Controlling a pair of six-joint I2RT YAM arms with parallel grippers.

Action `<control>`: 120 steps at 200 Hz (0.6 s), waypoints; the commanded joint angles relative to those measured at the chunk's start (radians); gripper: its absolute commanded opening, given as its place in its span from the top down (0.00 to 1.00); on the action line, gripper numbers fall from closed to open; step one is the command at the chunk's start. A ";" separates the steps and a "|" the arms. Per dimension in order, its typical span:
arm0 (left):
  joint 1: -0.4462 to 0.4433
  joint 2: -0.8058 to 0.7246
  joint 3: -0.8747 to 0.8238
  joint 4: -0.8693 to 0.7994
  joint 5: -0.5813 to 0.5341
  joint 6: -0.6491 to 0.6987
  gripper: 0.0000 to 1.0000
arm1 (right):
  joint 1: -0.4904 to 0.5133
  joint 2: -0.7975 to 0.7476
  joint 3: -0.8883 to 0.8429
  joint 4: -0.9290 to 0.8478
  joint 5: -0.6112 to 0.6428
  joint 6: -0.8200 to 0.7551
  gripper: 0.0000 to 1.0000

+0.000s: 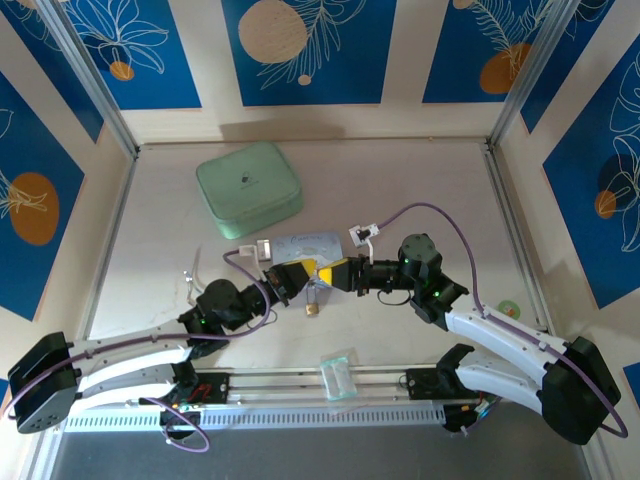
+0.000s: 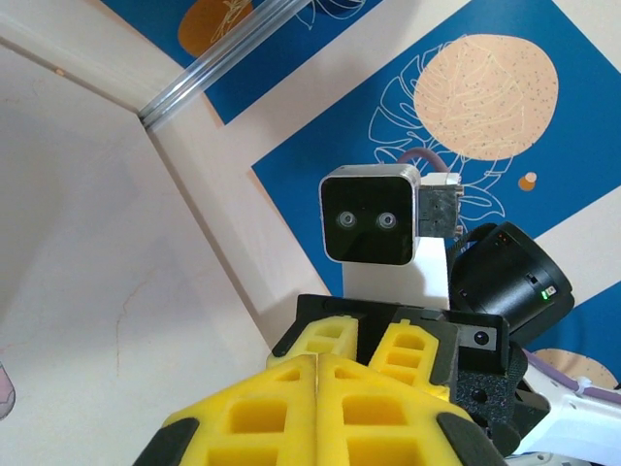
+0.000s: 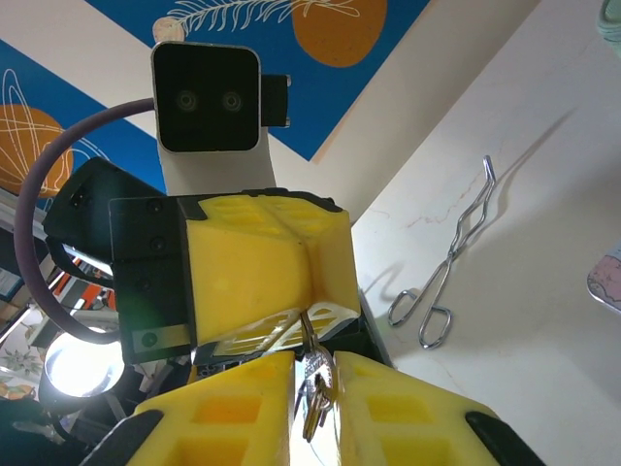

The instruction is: Unlock a padlock with a key

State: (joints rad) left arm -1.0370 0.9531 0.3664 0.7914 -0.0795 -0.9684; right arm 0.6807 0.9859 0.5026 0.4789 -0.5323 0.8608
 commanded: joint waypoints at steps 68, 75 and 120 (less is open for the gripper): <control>0.000 -0.002 0.000 0.004 0.006 -0.001 1.00 | 0.003 0.020 0.016 0.021 -0.018 -0.015 0.97; 0.000 -0.005 -0.001 0.005 0.003 -0.001 1.00 | 0.003 0.020 0.016 0.020 -0.020 -0.015 0.99; 0.002 -0.032 -0.006 -0.026 -0.024 0.007 1.00 | 0.004 0.017 0.010 -0.006 -0.016 -0.021 1.00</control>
State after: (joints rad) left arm -1.0370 0.9451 0.3664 0.7738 -0.0845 -0.9680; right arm 0.6796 1.0054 0.5026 0.4789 -0.5316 0.8570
